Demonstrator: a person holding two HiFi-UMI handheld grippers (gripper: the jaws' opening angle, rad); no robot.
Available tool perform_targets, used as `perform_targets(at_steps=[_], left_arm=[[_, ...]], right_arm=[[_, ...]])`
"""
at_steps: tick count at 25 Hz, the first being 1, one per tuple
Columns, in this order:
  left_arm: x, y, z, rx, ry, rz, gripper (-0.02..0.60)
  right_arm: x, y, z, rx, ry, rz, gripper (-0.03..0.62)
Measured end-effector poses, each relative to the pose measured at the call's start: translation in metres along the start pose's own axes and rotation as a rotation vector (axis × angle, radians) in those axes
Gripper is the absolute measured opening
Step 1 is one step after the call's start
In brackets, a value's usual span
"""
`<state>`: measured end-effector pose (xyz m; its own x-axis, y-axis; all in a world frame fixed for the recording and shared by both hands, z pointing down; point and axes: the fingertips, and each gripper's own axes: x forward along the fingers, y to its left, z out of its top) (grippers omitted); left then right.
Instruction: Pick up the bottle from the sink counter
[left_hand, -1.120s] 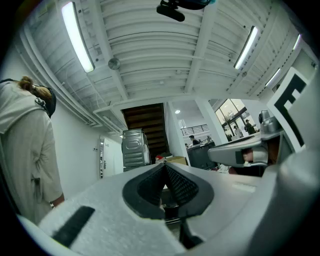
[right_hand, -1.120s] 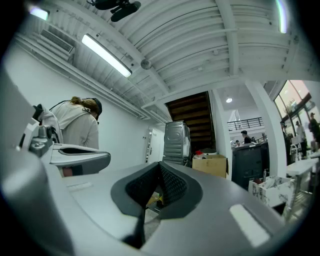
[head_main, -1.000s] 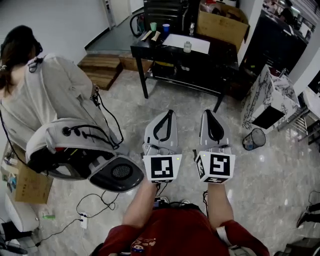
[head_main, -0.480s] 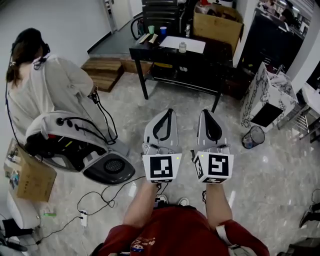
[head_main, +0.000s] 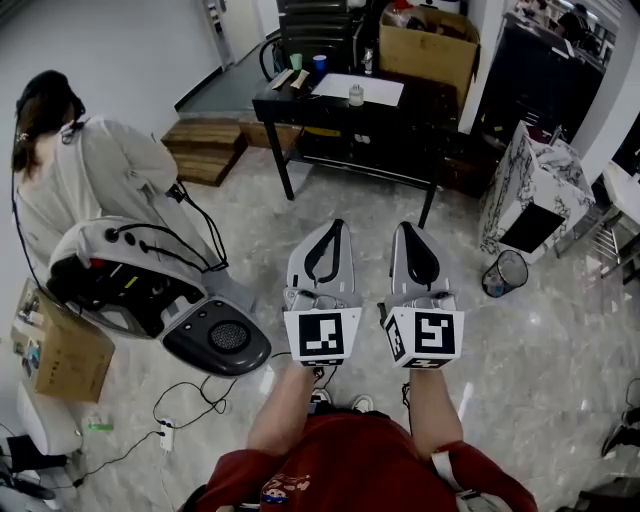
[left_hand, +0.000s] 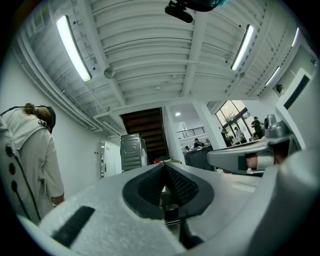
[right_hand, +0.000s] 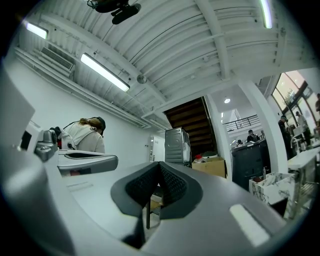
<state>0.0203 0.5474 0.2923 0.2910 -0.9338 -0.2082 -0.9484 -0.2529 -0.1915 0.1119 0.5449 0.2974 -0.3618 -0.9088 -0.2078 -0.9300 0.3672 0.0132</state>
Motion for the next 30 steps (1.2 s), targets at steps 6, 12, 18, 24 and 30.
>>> perform_targets(at_steps=[6,12,18,24,30], left_arm=[[0.007,-0.025,-0.004,0.009,0.003,0.005,0.003],[0.033,-0.033,-0.009,0.005,-0.021,0.008,0.003],[0.057,-0.021,-0.021,-0.005,-0.004,-0.021,0.003],[0.087,0.009,-0.025,-0.012,-0.036,-0.048,0.003],[0.118,0.050,-0.036,-0.029,-0.039,-0.063,0.003]], right_arm=[[-0.008,-0.027,-0.006,0.010,-0.006,-0.008,0.002],[0.007,-0.048,-0.013,0.008,0.000,-0.005,0.002],[0.034,-0.049,-0.017,-0.014,-0.004,-0.022,0.002],[0.076,-0.040,-0.015,-0.045,-0.018,-0.037,0.002],[0.125,-0.026,-0.018,-0.064,-0.022,-0.053,0.002]])
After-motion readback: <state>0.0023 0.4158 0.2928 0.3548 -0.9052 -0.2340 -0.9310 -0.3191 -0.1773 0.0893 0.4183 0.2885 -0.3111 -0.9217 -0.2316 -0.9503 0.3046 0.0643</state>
